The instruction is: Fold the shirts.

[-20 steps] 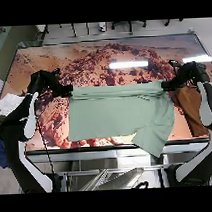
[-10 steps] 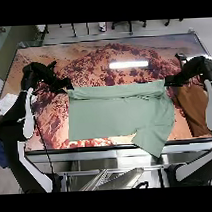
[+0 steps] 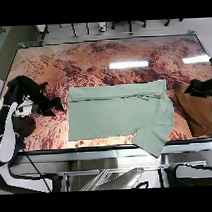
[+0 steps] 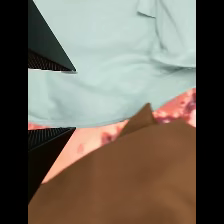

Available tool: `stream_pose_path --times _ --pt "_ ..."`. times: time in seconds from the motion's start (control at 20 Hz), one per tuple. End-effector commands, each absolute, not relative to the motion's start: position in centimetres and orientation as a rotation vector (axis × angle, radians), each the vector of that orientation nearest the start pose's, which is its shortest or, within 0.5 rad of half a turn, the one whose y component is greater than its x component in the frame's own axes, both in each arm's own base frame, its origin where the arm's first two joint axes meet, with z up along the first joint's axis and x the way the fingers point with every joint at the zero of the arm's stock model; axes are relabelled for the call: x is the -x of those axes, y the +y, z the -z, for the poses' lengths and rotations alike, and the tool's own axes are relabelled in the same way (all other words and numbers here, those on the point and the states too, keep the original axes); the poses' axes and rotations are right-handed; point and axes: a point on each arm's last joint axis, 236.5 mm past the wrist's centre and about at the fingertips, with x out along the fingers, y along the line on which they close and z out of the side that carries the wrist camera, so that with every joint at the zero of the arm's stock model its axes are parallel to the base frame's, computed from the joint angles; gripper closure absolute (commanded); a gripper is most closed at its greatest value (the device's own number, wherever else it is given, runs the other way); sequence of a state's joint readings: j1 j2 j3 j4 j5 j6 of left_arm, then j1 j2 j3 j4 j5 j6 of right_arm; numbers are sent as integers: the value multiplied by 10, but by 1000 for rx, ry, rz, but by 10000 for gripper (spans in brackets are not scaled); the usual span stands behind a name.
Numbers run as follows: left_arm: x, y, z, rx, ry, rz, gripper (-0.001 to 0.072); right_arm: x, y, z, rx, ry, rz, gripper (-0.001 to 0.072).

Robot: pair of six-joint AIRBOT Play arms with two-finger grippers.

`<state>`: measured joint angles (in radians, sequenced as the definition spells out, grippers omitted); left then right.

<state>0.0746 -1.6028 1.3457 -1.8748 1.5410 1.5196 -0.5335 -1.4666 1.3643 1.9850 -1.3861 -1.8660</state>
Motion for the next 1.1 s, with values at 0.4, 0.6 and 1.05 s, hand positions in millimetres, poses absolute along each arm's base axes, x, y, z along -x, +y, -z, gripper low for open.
stream_pose_path --times 0.4,0.6,1.05 --pt "-243 -108 122 666 1793 230 178 -320 -86 29 -681 1426 -91 320" --pt "-255 -109 119 628 1774 263 575 -292 -81 38 -777 1484 -31 192" --pt "-293 -105 95 580 1654 294 692 -213 0 114 -1104 1560 4 224"
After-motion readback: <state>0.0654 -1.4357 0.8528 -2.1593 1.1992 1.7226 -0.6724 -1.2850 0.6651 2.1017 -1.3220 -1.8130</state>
